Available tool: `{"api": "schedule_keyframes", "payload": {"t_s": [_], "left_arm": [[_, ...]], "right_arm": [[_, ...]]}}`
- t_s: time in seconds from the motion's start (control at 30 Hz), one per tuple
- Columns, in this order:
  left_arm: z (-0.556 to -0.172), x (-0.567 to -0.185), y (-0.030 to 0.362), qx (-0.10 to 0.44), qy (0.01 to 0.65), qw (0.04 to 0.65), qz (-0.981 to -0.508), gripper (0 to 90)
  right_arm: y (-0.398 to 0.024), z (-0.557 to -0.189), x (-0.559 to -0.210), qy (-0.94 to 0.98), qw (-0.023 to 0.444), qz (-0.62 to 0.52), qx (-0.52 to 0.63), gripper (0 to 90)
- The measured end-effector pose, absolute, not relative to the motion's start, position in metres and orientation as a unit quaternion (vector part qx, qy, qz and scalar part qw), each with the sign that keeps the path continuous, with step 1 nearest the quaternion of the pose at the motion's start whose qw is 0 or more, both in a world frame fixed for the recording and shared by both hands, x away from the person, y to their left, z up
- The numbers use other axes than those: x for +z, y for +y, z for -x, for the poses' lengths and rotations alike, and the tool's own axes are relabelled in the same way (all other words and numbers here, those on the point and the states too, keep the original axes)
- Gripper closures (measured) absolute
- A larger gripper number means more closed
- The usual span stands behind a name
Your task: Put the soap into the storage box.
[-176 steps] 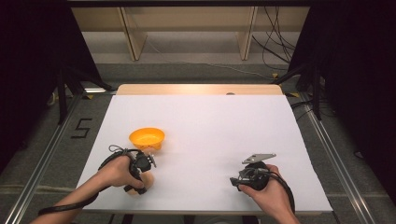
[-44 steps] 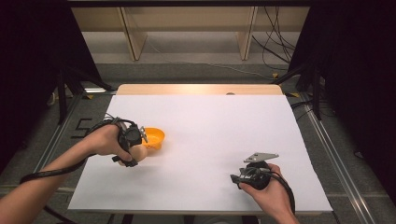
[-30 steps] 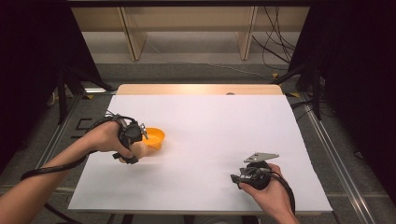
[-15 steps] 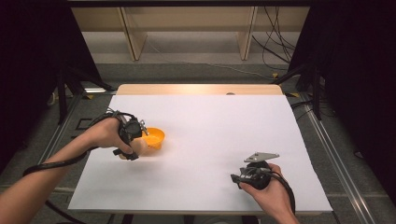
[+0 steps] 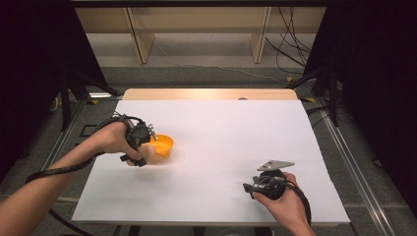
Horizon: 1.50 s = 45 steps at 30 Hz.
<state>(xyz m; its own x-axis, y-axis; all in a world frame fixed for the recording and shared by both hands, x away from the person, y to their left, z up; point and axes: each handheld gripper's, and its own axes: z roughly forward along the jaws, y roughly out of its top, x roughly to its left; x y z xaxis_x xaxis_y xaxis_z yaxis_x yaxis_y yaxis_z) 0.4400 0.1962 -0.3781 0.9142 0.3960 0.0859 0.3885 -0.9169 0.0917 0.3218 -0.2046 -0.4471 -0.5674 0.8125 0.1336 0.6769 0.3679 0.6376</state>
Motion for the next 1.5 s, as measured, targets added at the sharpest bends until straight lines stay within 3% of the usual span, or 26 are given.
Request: {"api": "schedule_keyframes", "payload": {"t_s": [1.5], "left_arm": [[-0.461,-0.376,0.199,0.058,0.210,0.044,-0.975,32.5]], "right_arm": [[-0.206,-0.323,-0.447,0.822,0.100,-0.450,0.335,53.2]]}}
